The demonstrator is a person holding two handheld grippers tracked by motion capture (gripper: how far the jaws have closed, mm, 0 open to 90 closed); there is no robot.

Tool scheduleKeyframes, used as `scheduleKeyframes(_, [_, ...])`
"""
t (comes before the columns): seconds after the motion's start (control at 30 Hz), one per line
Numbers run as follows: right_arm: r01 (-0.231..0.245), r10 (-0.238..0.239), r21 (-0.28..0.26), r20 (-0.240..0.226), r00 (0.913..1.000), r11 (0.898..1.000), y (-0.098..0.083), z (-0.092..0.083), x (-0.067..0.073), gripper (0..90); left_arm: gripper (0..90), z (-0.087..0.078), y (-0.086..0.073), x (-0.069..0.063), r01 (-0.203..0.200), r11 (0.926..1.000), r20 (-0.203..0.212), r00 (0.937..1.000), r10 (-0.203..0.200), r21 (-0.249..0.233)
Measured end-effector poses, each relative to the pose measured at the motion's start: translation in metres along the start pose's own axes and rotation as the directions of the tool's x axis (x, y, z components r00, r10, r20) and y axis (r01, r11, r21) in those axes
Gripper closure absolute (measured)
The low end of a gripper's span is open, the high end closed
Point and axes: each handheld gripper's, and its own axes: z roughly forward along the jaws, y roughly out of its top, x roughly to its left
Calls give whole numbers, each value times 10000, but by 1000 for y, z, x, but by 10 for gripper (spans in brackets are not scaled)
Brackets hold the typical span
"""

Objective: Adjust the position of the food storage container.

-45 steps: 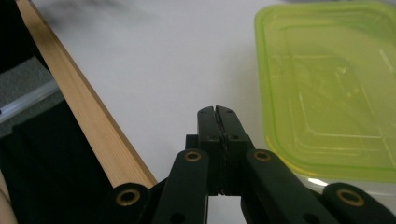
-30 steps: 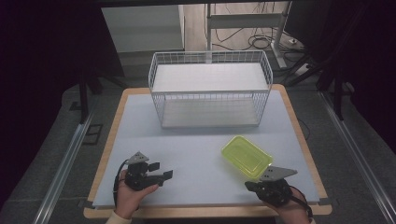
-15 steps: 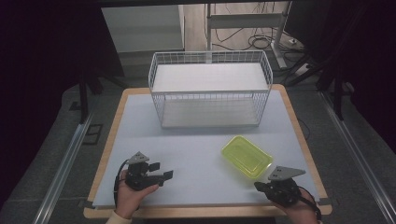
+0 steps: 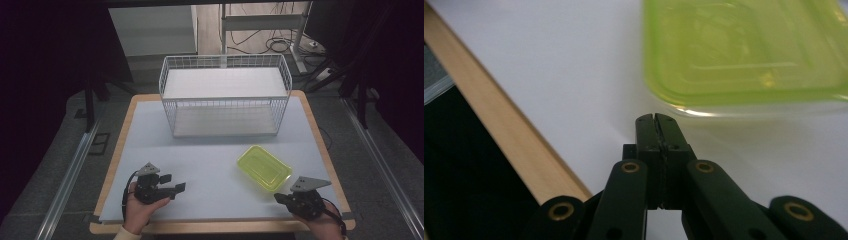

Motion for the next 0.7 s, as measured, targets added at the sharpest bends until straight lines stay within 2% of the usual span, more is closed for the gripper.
scheduleKeyframes(0.17, [234,-233,77,-150,9996,9997,6,10,7,899,274,1,0,-1,-28,10000,-3,10000,28,44])
scheduleKeyframes(0.27, [142,-143,-89,-30,9999,9999,10,12,3,900,274,1,0,-1,-23,10000,-3,10000,23,46])
scheduleKeyframes(0.3, [6,-8,-161,-145,9999,9999,10,11,1,900,275,1,0,-1,-9,10000,-4,10000,9,43])
scheduleKeyframes(0.7, [-297,298,-80,217,9993,9995,6,10,-13,900,274,1,0,0,29,10000,-7,10000,-29,29])
